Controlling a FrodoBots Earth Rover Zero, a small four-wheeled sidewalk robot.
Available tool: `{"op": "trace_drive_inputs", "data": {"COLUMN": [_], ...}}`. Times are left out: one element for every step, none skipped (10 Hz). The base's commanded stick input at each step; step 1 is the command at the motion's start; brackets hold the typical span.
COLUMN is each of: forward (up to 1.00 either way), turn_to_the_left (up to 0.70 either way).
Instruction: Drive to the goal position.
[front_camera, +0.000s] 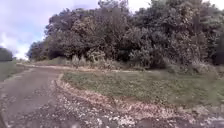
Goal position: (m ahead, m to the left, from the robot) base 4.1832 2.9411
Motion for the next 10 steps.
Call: {"op": "trace_drive_inputs", "data": {"forward": [0.00,0.00,0.00,0.00,0.00,0.00,0.00,0.00,0.00,0.00], "turn_to_the_left": [0.85,0.85,0.85,0.85,0.85,0.85,0.85,0.85,0.85,0.85]}}
